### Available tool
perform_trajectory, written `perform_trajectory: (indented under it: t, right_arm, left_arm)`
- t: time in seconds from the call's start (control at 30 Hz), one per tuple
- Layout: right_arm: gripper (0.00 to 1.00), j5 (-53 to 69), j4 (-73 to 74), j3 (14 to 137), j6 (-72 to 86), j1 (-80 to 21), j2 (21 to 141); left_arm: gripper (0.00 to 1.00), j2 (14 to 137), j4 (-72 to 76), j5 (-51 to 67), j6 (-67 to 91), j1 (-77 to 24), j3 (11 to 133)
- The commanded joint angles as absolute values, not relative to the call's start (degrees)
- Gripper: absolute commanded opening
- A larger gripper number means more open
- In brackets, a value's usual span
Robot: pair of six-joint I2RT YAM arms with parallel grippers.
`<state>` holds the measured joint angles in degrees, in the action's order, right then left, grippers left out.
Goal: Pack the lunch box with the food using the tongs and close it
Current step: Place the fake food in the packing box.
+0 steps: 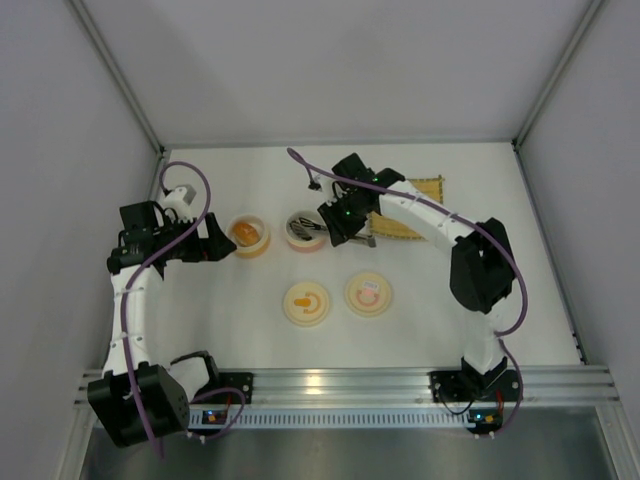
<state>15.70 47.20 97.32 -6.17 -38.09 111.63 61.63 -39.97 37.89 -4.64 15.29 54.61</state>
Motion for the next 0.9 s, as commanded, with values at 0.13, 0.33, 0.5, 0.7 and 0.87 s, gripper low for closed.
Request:
perform_trajectory:
  t: [0.13,0.33,0.5,0.7,0.87]
  right_arm:
    - [0.32,16.26,48.08,100.63,-6.33,-38.67,113.73]
    - [0.39,16.79,47.72,101.16,-5.98,-38.67,112.50]
    - [0.45,16.96,47.72,101.78,-5.71,-38.67,111.01]
    - [0.45,16.17,47.64,102.39,-5.63,-38.58,108.81]
    - [0.44,15.56,47.64,102.48,-5.54,-37.36,105.56]
  left_arm:
    - [0.98,60.29,-37.53,39.29,-5.27,15.73,54.14]
    - [0.98,60.29,-37.27,39.29,-5.27,15.73,54.14]
    - [0.98,60.12,-37.27,39.29,-5.18,15.73,54.14]
    - [0.98,59.50,-37.35,39.02,-5.01,15.73,53.88]
    - [0.98,58.27,-37.44,38.58,-5.18,15.65,53.70]
